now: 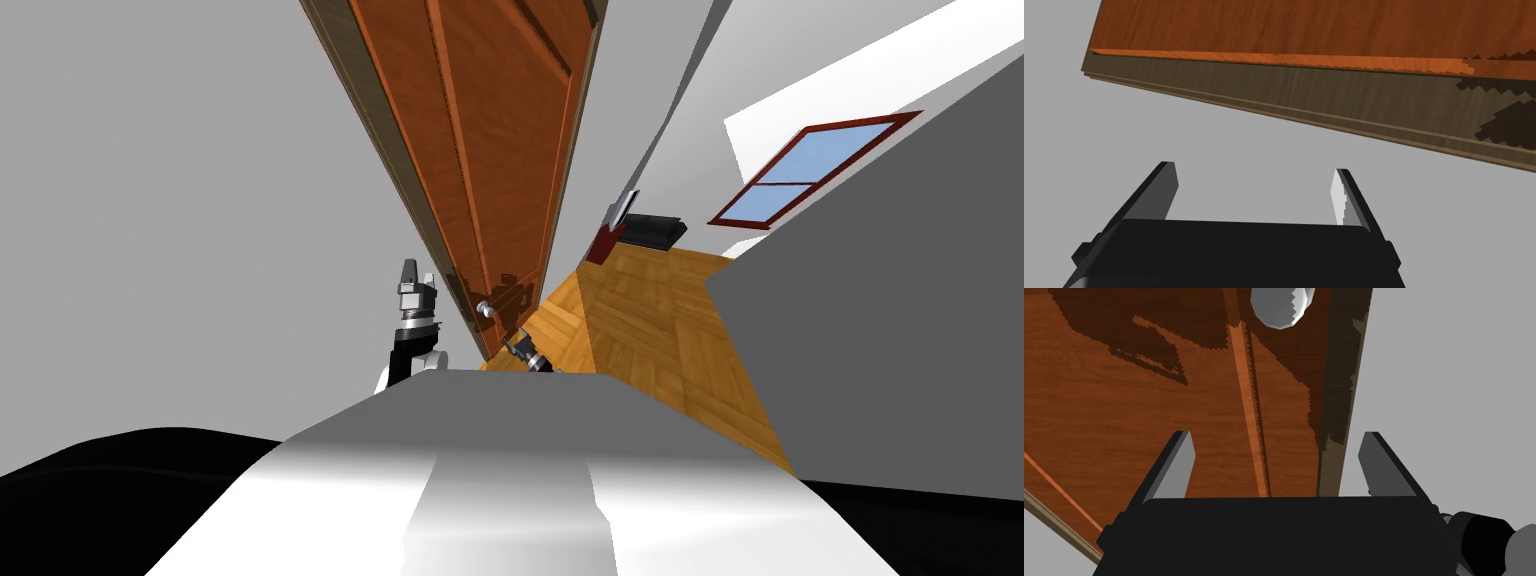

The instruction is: Pull the door open

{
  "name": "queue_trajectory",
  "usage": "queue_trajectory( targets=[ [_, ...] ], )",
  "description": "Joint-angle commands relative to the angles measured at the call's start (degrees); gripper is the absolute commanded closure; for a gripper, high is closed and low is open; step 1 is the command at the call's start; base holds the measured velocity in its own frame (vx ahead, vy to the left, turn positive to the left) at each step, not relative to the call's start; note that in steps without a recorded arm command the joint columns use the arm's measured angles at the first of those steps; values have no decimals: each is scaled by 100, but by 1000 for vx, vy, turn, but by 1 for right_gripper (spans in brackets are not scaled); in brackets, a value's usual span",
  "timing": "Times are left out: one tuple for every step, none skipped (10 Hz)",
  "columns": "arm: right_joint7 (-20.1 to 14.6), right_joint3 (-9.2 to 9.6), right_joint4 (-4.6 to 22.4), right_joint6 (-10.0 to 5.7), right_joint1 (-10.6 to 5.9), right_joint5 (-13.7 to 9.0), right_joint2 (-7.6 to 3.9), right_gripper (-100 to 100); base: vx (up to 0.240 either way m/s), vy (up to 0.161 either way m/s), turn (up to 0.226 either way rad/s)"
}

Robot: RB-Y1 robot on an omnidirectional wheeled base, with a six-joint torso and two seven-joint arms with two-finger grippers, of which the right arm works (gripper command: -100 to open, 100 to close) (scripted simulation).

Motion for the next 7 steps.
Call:
queue_trajectory(
  targets=[
    [204, 45, 239, -48, -75, 110, 67, -100, 91, 8, 40],
    [276, 64, 320, -61, -100, 152, 90, -100, 105, 6, 39],
    [378, 92, 434, -81, -135, 213, 130, -100, 142, 14, 38],
    [481, 119, 549, -100, -170, 275, 169, -100, 170, 33, 45],
    [569, 143, 645, -117, -200, 327, 207, -100, 198, 66, 38],
    [490, 130, 569, -96, -187, 294, 181, -100, 91, 34, 3],
    [568, 101, 650, -99, -248, 197, 150, -100, -64, -46, 95]
  ],
)
